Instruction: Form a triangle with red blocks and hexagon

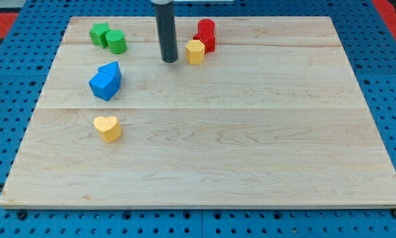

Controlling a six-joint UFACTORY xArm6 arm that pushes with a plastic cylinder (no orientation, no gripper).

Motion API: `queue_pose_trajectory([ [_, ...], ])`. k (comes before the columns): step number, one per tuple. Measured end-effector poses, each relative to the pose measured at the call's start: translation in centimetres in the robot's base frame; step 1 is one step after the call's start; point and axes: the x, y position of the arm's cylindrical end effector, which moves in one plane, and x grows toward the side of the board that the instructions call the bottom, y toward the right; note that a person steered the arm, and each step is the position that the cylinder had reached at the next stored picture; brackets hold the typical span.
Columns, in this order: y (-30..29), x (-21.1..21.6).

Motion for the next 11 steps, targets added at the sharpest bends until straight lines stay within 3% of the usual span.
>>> queue_pose_trajectory([
  [1,4.9,-3.1],
  [2,6.0,-4.6],
  [3,2.5,-5.0],
  [4,7.6,-7.3],
  [5,9.5,-7.4],
  [6,5.1,-7.4],
  [8,7.1,-5.3],
  [11,16.7,-5.0],
])
